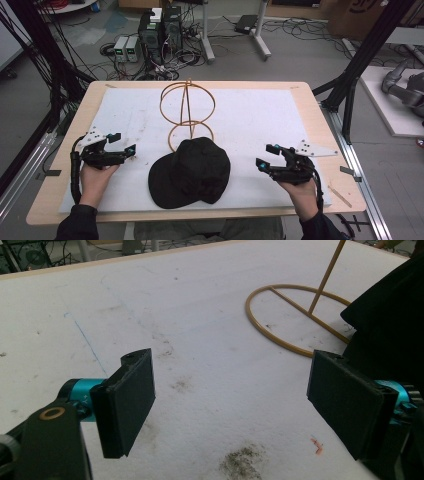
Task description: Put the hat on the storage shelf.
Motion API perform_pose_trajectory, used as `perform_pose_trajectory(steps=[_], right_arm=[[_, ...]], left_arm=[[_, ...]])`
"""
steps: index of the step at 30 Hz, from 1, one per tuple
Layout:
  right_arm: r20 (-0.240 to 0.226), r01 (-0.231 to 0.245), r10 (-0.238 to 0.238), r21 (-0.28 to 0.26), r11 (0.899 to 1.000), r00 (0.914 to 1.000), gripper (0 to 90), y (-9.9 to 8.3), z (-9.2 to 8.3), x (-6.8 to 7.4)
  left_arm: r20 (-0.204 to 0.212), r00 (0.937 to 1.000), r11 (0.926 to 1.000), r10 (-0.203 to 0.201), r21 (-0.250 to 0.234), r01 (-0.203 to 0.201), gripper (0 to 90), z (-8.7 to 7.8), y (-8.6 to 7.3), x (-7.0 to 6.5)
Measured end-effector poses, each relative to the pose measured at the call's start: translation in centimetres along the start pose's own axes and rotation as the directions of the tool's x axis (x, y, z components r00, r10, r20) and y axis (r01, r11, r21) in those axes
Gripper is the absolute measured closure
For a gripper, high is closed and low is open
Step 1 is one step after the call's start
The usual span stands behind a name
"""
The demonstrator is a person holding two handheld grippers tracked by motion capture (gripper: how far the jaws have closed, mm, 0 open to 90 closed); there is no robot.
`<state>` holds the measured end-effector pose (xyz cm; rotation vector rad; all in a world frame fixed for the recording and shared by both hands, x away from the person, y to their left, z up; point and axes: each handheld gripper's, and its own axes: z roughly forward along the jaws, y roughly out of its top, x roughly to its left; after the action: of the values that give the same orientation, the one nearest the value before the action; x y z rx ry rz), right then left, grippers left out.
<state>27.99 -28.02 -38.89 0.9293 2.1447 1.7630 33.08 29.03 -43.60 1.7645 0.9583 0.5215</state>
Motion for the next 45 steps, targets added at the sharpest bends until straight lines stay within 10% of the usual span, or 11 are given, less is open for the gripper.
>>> perform_pose_trajectory(steps=[14, 31, 45], right_arm=[[-0.168, 0.070, -0.063, 0.034, 0.997, 0.9838, 28.8, 0.1, 3.1, 5.3], [-0.138, 0.107, -0.091, 0.109, 0.988, 0.9862, 34.7, -0.5, 7.1, 11.4], [-0.085, 0.120, -0.105, 0.193, 0.974, 0.9908, 44.7, -1.0, 10.4, 12.7]], left_arm=[[-0.003, 1.0000, 1.0000, 0.001, 0.002, -0.001, 19.3, 0.0, 0.0, 0.0], [-0.002, 1.0000, 1.0000, 0.002, 0.004, -0.001, 19.4, 0.2, 0.0, -0.1], [0.002, 1.0000, 1.0000, 0.005, 0.007, -0.005, 19.4, 0.2, 0.0, -0.1]])
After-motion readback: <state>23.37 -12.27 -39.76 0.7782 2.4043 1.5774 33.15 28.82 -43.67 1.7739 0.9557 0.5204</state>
